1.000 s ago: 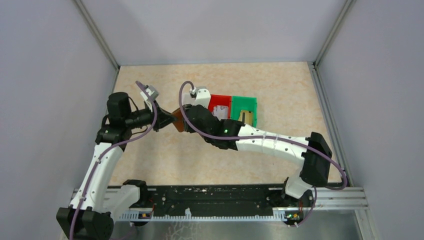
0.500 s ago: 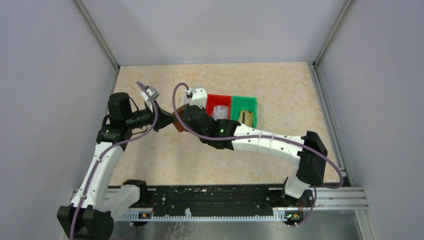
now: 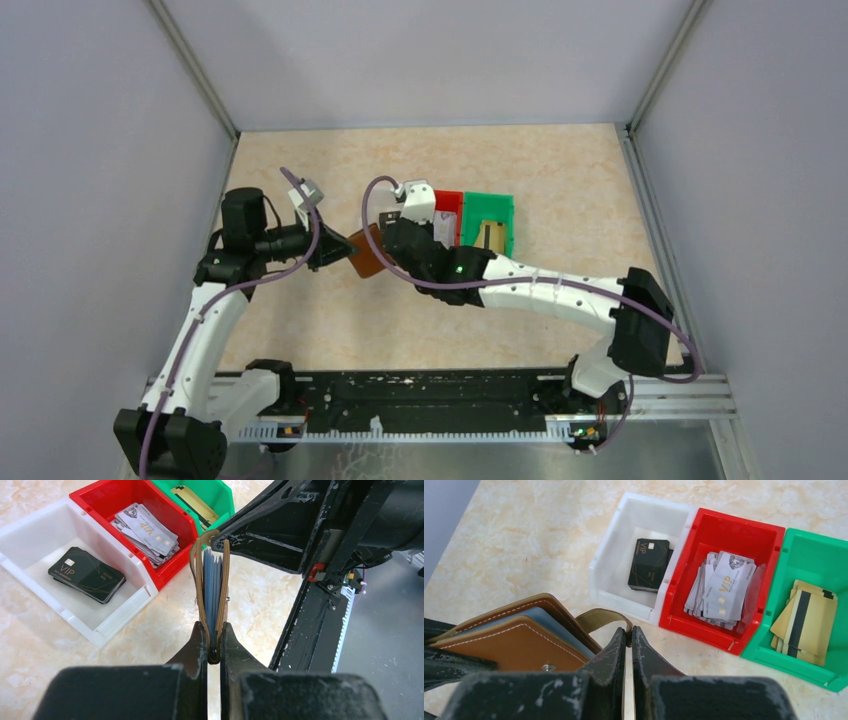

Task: Take the credit cards out of the card holder
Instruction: Open the card holder.

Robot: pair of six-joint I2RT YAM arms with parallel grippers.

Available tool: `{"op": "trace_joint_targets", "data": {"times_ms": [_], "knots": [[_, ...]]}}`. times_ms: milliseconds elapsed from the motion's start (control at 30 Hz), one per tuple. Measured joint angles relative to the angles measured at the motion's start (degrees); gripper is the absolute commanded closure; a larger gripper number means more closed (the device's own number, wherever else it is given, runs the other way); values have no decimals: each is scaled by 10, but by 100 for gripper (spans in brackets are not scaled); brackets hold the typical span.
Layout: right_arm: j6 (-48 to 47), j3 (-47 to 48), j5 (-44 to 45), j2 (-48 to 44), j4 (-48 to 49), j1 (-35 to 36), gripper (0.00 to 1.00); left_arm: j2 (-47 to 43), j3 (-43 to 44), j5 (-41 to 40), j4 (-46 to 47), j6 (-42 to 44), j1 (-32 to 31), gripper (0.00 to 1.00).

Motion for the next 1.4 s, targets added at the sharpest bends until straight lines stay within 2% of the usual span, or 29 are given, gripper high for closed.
{"op": "trace_joint_targets", "data": {"times_ms": [400, 567, 600, 767, 1000, 1233, 1400], "knots": [[11, -39, -10, -32, 20, 0, 99, 9, 0, 7, -8, 8, 0, 100], [15, -39, -66, -42, 21, -11, 53, 15, 2, 31, -23, 28, 0, 100], [17, -39, -88, -46, 21, -19, 47, 19, 5, 42, -34, 37, 0, 100], [29, -46, -169, -66, 21, -60, 29, 43, 33, 96, -68, 60, 0, 100], [22, -58, -207, -122, 2, -76, 10, 73, 68, 154, -70, 53, 1, 100], [41, -157, -288, -247, 61, -77, 6, 89, 70, 179, -11, -11, 0, 100], [50, -186, -330, -281, 91, -78, 4, 74, 59, 184, 81, -100, 0, 100]]}}
